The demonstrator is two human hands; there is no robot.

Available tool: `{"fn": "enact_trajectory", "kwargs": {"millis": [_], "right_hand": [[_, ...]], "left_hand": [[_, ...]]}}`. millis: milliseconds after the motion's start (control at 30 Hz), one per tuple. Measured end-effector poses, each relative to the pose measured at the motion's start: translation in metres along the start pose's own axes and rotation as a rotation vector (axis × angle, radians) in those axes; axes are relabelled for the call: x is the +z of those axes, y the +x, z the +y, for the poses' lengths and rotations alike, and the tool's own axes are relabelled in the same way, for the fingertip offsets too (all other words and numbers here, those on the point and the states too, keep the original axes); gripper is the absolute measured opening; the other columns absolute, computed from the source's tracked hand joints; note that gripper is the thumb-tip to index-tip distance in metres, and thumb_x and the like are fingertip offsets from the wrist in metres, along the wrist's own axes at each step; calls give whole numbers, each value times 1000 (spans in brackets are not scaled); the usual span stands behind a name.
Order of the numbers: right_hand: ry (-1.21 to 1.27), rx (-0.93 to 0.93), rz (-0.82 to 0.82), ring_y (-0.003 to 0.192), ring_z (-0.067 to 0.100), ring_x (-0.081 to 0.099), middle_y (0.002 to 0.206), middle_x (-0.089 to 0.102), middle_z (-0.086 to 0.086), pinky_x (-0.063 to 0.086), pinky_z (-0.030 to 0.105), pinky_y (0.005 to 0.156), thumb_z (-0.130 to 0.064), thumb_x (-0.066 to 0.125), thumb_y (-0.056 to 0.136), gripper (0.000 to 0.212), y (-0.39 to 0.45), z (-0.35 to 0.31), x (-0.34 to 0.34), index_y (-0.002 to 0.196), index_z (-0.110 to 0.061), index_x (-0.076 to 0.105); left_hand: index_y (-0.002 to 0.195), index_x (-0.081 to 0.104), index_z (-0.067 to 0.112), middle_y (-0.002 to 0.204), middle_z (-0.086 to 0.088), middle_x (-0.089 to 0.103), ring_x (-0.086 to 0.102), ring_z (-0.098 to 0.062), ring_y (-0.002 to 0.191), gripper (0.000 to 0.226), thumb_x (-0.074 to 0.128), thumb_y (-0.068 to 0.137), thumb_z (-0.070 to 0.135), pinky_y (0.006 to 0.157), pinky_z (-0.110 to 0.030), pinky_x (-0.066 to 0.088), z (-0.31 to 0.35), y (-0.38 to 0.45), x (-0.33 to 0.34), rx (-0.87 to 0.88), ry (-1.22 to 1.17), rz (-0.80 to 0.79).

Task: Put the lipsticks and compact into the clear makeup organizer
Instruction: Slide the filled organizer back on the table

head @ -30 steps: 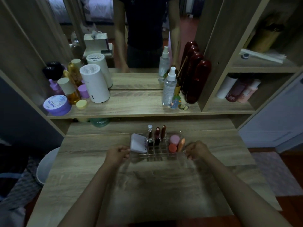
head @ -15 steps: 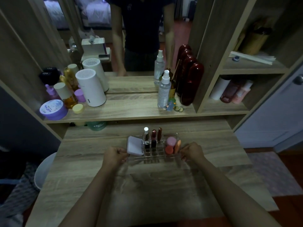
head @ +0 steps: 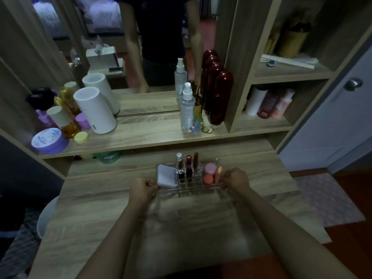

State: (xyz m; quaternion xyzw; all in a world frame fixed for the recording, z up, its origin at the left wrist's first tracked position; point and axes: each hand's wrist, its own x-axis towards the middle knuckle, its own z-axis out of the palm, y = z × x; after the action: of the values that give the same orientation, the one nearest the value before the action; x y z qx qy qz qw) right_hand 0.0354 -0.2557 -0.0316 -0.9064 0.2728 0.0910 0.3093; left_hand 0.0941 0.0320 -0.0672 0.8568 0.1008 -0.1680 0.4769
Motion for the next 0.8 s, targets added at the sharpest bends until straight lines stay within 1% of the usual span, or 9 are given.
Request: {"fn": "enact_trajectory", "kwargs": {"millis": [133, 233, 333, 400, 433, 533, 633, 733, 800], "right_hand": [[-60, 6, 16, 95, 32, 68, 95, 74, 22, 53, 33, 81, -15, 67, 80, 20, -1, 14, -14, 90, 1, 76], [-53, 16, 38, 94, 33, 68, 93, 74, 22, 53, 34, 82, -14, 65, 82, 19, 1, 30, -25, 87, 1, 76], [-46, 48, 73, 88, 31, 68, 89, 74, 20, 51, 31, 74, -14, 61, 86, 21, 4, 45, -36, 83, 1, 74], [-53, 66, 85, 88, 30, 68, 89, 73, 20, 43, 27, 68, -15, 60, 88, 22, 7, 55, -44, 83, 2, 73], [-54, 75, 92, 89, 30, 67, 90, 73, 20, 42, 26, 68, -14, 59, 89, 22, 10, 60, -49, 84, 2, 73], [-62, 80, 102, 97, 33, 65, 97, 72, 21, 49, 33, 78, -14, 57, 90, 22, 17, 75, -62, 90, 2, 73], [-51, 72, 127, 100, 34, 63, 103, 70, 23, 49, 36, 87, -11, 55, 91, 22, 23, 91, -74, 95, 5, 70], [-64, 75, 130, 103, 33, 61, 106, 67, 22, 47, 36, 90, -10, 52, 93, 20, 28, 103, -86, 99, 5, 64], [-91, 71, 117, 104, 33, 62, 107, 67, 22, 49, 38, 93, -10, 51, 93, 21, 32, 109, -93, 100, 5, 63]], "left_hand": [[52, 63, 18, 58, -11, 64, 56, -20, 56, 30, 71, 74, 0, 64, -37, 51, 17, -5, 18, 12, 56, 7], [57, 65, 18, 62, -12, 67, 59, -20, 56, 24, 72, 74, 3, 65, -34, 53, 32, -9, 36, 15, 98, 12], [68, 71, 10, 66, -14, 70, 61, -20, 60, 7, 71, 73, 5, 65, -30, 51, 46, -15, 54, 26, 132, -3], [66, 71, 10, 64, -13, 70, 61, -20, 60, 7, 71, 72, 6, 63, -29, 48, 55, -19, 67, 49, 138, -16], [63, 70, 11, 62, -12, 69, 61, -20, 58, 9, 71, 71, 7, 61, -29, 48, 58, -20, 74, 51, 136, -14], [61, 70, 5, 60, -14, 69, 60, -21, 56, 5, 70, 66, 7, 57, -31, 47, 68, -26, 93, 64, 147, -15], [58, 68, 4, 59, -16, 66, 57, -22, 57, 8, 68, 66, 4, 55, -34, 46, 75, -31, 113, 85, 131, -31], [62, 69, 2, 60, -15, 67, 58, -24, 56, 7, 68, 66, 7, 53, -27, 41, 84, -38, 128, 113, 162, -15], [60, 67, 2, 59, -15, 66, 56, -23, 55, 10, 68, 67, 9, 49, -25, 36, 90, -42, 137, 114, 174, -17]]}}
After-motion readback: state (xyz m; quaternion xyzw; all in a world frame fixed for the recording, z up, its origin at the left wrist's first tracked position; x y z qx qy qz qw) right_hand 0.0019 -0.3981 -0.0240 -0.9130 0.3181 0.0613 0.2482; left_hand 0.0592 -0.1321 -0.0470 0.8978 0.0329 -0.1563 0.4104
